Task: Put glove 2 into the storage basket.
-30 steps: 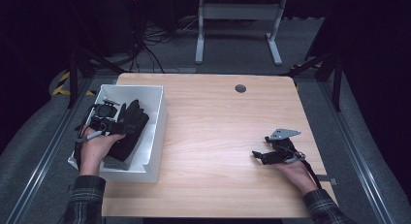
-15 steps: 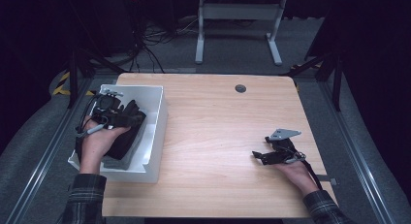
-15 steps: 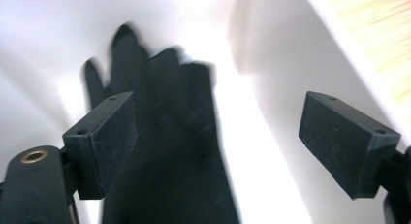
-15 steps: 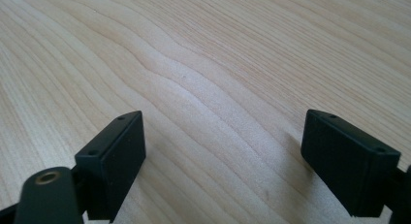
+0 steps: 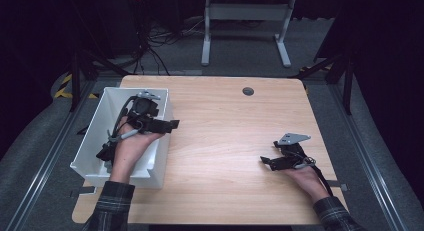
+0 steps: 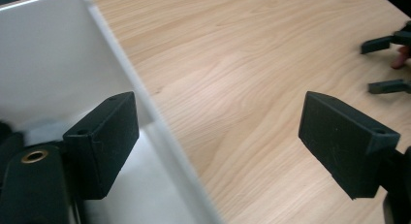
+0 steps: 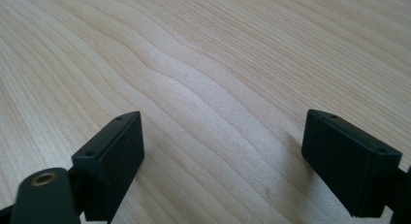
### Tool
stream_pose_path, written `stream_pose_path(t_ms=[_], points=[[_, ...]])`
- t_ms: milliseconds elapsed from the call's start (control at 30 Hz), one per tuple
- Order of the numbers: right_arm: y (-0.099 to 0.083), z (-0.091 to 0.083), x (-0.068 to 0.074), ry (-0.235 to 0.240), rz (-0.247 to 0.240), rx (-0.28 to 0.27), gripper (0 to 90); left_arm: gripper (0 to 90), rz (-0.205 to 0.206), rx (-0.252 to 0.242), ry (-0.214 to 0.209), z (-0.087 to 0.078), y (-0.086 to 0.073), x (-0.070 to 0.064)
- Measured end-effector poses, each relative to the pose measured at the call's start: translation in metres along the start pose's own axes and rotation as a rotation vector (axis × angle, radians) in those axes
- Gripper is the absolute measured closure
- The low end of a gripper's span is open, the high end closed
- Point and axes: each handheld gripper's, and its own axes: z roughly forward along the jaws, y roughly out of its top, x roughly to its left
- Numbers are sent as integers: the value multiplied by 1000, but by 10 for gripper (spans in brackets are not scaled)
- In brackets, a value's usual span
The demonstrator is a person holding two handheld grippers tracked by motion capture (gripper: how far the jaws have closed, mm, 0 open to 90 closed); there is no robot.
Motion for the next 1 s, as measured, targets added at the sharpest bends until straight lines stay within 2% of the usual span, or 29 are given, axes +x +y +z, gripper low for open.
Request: stream_pose_path(t_ms=[100, 267, 400, 533, 600, 767, 1000], points=[[0, 0, 0, 1, 0, 0, 157, 153, 20, -11, -36, 8, 2, -19], [0, 0, 0, 4, -1, 1, 155, 153, 68, -8, -72, 24, 2, -51], [0, 0, 0, 5, -2, 0, 154, 155, 121, 1, -98, 41, -2, -79], [0, 0, 0, 5, -1, 1, 153, 156, 155, 24, -117, 62, -9, -100], [0, 0, 0, 5, -1, 0, 153, 155, 165, 46, -130, 75, -15, -106], [0, 0, 0, 6, -2, 1, 152, 154, 201, 71, -126, 103, -32, -116], [0, 0, 0, 7, -3, 0, 152, 151, 210, 122, -132, 137, -57, -116]])
